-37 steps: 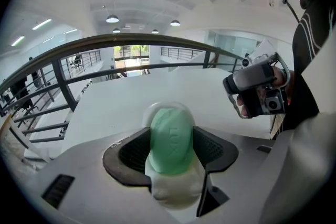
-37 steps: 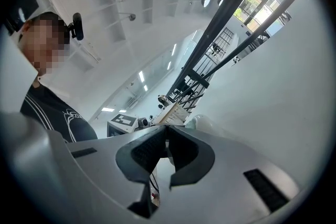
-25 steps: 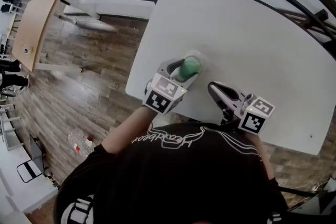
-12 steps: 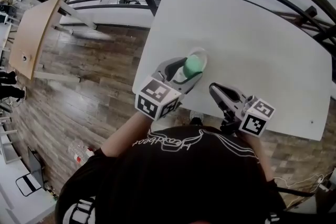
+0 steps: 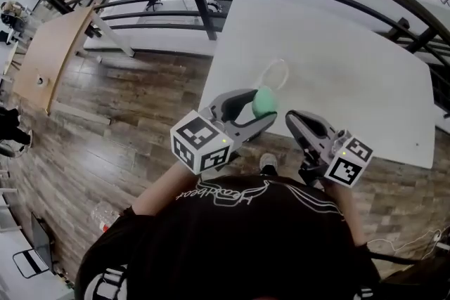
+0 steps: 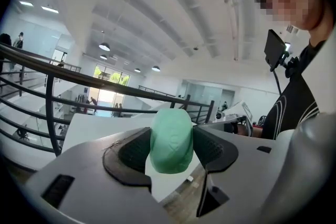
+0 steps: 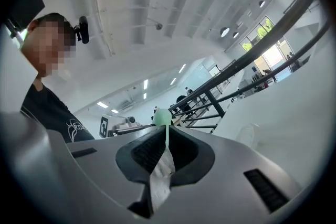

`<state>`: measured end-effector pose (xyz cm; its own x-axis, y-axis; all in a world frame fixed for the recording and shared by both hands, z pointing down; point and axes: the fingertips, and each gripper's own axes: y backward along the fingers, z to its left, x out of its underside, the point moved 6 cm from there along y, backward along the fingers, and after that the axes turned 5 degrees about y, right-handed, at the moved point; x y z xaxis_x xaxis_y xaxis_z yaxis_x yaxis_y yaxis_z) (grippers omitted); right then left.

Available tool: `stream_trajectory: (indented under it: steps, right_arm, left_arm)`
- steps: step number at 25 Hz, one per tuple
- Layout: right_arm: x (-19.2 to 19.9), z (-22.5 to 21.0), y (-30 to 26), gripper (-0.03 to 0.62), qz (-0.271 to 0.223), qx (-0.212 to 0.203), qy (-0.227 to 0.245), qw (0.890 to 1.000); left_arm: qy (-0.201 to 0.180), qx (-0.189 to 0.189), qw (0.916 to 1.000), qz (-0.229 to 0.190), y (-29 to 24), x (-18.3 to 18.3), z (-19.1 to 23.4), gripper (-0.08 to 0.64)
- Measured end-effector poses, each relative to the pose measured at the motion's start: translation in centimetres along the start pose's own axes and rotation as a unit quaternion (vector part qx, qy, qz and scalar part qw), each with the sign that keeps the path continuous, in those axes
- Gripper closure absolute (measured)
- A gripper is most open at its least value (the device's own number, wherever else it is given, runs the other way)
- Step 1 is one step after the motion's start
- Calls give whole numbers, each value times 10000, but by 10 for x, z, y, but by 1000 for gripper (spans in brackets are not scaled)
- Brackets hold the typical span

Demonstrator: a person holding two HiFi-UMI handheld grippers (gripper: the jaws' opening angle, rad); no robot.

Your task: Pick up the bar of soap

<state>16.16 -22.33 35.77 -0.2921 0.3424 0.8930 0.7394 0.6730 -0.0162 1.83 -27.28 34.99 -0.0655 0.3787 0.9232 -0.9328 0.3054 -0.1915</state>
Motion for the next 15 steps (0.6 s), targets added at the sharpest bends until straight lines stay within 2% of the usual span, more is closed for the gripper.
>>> stream_trajectory:
  steps: [3, 8, 15]
  right_arm:
    - [3, 45, 0, 572, -105, -4, 225, 9997]
    - [41, 132, 9, 572, -254, 28, 547, 9982]
    - [39, 161, 7, 572, -234, 65, 551, 9982]
  left_arm:
    - [-12, 155, 9998, -84, 37, 1, -24, 298]
    - [-63, 481, 9985, -242, 110, 26, -74, 298]
    - [43, 758, 9969, -205, 129, 21, -86, 298]
